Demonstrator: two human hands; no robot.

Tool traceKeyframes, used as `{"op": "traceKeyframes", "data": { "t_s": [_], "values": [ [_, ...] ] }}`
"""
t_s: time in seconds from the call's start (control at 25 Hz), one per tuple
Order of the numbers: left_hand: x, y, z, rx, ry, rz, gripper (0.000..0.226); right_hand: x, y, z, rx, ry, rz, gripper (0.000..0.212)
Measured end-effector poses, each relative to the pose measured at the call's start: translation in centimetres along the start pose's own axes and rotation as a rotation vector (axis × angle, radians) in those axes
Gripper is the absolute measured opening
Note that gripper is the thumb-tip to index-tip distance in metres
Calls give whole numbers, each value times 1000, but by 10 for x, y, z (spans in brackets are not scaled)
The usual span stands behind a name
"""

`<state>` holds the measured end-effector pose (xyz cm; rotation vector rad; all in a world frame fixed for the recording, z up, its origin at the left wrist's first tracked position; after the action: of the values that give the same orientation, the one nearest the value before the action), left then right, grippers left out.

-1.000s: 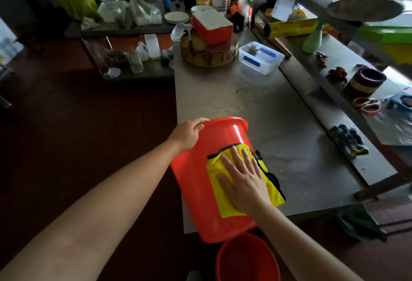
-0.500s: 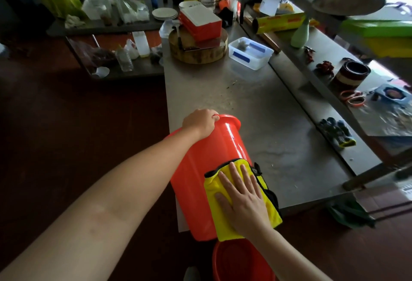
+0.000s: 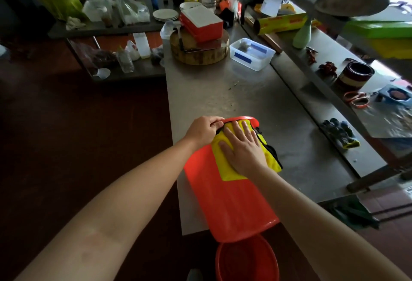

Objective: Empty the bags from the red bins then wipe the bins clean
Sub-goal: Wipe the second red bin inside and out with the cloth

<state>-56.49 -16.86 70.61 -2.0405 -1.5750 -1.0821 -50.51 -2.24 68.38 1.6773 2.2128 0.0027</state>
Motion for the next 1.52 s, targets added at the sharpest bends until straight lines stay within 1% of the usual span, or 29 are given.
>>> {"op": "traceKeyframes", "data": {
  "t_s": [0.12,0.2,0.28,0.36,0.44,0.52,0.68,0.84,1.04,1.24,1.36,1.44,1.52],
  "values": [
    [-1,3,-2,-4,72,23,29,-4,5,-2,21,38,-31,72],
    [1,2,1,-20,74,34,28,-1,17,3,49,53,-28,67],
    [0,1,3,-16,79,10,27,7,37,12,66,50,-26,64],
    [-5,1,3,-49,77,-38,27,18,60,26,55,47,-29,63],
    [-3,-1,3,-104,30,-61,27,29,81,38,45,31,-20,63],
    [9,-5,3,-115,-31,-71,29,37,95,44,45,9,-5,64],
    [46,-19,18,-141,-173,-4,41,43,119,52,21,-7,10,63],
    [46,-29,24,-130,-281,-28,38,47,144,65,5,2,15,60],
    [34,-33,20,-122,-284,-44,37,41,121,55,-12,-6,29,61],
    [23,-27,14,-101,-235,-48,33,27,50,26,-36,-43,64,66],
    [9,-22,9,-100,-176,-77,28,18,12,11,-51,-79,89,63],
    [1,-20,5,-106,-134,-100,24,13,3,9,-49,-62,85,63],
    [-3,-14,2,-119,-105,-102,24,8,12,12,-29,-46,76,64]
  ]
}}
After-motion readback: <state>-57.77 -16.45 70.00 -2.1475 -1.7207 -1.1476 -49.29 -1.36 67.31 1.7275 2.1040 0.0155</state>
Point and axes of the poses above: each hand's wrist, its own y-axis away from the middle knuckle, its own z-axis out of the palm, x = y × z, the point moved 7 cm from there along -y, towards the middle knuckle, and after that the axes turned 15 degrees about -x, right-handed, at the moved point
